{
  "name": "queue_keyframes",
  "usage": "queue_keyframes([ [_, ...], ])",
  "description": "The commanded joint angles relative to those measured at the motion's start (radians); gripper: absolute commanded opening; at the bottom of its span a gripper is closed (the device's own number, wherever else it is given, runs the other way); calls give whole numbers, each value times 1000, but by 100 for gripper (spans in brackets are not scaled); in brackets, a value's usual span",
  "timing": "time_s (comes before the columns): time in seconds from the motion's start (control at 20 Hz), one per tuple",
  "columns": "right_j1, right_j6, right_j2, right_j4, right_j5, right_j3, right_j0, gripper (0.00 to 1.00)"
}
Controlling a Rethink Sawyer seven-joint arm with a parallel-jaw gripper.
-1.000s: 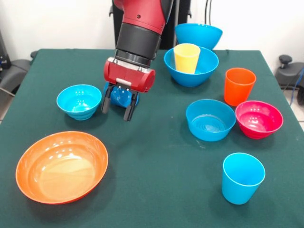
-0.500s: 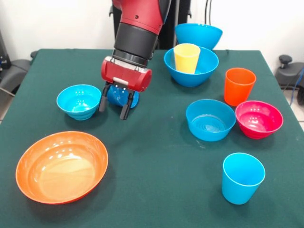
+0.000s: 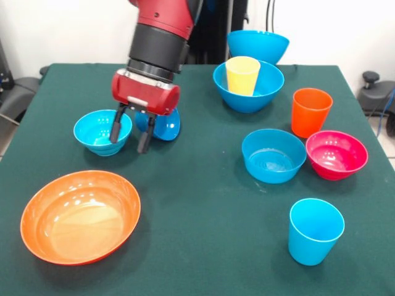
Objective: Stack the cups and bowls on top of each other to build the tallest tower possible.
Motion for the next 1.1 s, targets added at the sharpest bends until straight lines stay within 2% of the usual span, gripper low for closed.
queue_keyframes([
  [0.05,-47,-51,164,-128,46,1,-63,100],
  [0.2,-46,-47,163,-152,30,2,-70,100],
  [0.45,-37,-23,132,-133,26,0,-36,100],
  [1.1,-50,-12,135,-121,43,18,-32,100],
])
